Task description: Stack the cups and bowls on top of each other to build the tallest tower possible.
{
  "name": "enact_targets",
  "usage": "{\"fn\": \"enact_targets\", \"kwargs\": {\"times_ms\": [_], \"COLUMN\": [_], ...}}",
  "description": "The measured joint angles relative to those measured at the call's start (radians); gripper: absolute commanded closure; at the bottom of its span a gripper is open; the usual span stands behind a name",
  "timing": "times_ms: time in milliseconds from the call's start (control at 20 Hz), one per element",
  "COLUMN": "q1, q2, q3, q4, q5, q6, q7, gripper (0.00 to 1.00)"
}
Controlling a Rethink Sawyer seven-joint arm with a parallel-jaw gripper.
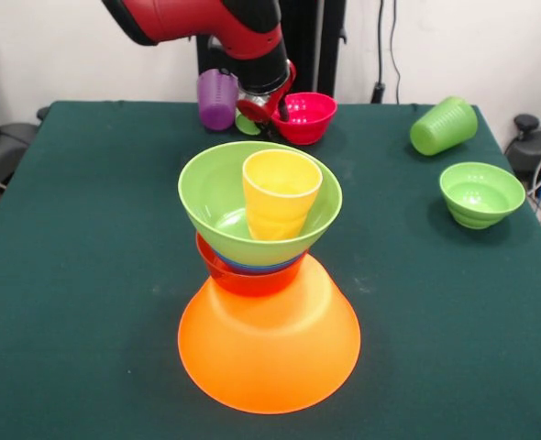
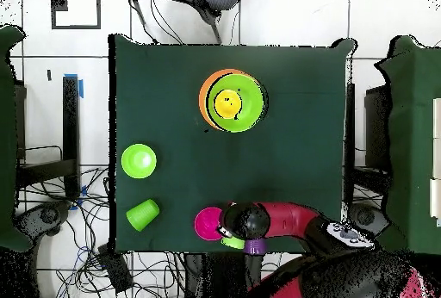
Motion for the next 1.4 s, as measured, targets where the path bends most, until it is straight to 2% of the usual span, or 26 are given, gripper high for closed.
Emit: {"fn": "enact_targets", "kwargs": {"times_ms": [550, 850, 900, 1400], "q1": [0.004, 0.011, 0.02, 0.045], "q2": [0.001, -0.001, -0.001, -0.025], "q3": [-0.025, -0.039, -0.046, -0.048], "q4": [0.004, 0.019, 0.021, 0.042], "q5": [0.0, 0.0, 0.0, 0.001], "q6": [-0.016, -0.069, -0.081, -0.077], "q7": [0.0, 0.0, 0.0, 0.0], "gripper": [0.0, 0.0, 1.0, 1.0]}}
